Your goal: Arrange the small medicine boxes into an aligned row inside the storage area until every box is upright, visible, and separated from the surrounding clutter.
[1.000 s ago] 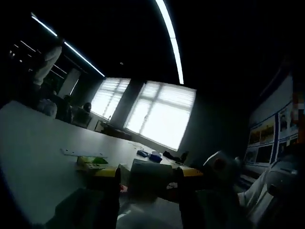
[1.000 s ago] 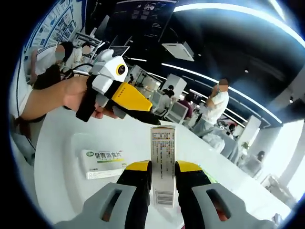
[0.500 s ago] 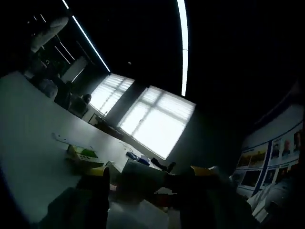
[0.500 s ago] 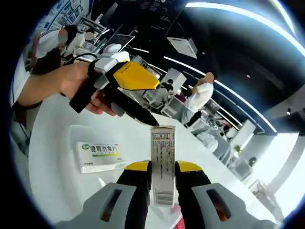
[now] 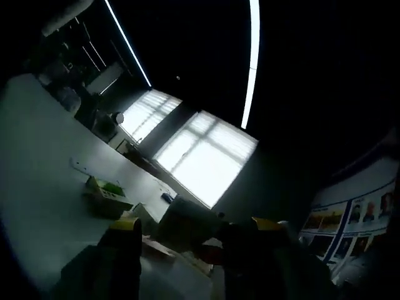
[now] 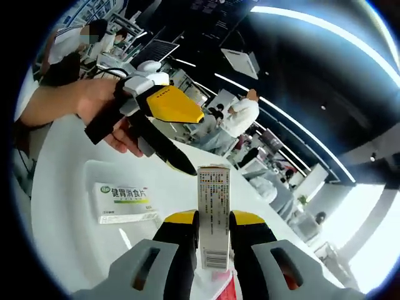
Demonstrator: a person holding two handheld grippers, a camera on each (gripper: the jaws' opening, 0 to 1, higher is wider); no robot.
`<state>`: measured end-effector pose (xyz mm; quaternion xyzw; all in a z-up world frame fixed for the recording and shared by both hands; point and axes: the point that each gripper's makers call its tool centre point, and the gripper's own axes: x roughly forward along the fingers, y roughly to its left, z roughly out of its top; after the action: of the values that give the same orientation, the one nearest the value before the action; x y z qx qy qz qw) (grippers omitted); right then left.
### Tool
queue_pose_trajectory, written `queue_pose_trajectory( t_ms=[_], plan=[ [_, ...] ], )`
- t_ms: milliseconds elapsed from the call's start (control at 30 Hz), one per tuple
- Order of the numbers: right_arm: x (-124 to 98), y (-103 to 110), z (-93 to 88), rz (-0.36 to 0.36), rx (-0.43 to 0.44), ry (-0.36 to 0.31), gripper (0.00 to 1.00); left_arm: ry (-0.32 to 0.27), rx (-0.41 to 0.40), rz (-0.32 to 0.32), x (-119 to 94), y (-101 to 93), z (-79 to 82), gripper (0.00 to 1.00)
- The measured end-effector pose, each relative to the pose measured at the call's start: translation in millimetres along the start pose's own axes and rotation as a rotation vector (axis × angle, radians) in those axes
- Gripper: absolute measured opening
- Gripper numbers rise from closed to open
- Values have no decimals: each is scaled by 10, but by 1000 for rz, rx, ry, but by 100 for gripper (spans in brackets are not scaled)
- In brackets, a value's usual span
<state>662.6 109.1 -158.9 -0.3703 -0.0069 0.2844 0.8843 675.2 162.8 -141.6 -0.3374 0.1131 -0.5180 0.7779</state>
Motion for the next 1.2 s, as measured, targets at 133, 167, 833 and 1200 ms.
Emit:
queue_pose_trajectory(
  t_ms=[133,167,833,1200],
  plan=[
    [-29,-78,11,-30,-36,-7,18,7,-11,7,24,-16,19,69],
    [-31,-84,16,-32,-40,-9,18,6,-11,7,30,-20,22,68],
    [9,-120,75,-200,-509,-22,18,-44,-207,-53,194,-104,0,62],
    [94,-85,59,-268,-782,-37,18,-20,-261,-102,394,-127,-127,50]
  ],
)
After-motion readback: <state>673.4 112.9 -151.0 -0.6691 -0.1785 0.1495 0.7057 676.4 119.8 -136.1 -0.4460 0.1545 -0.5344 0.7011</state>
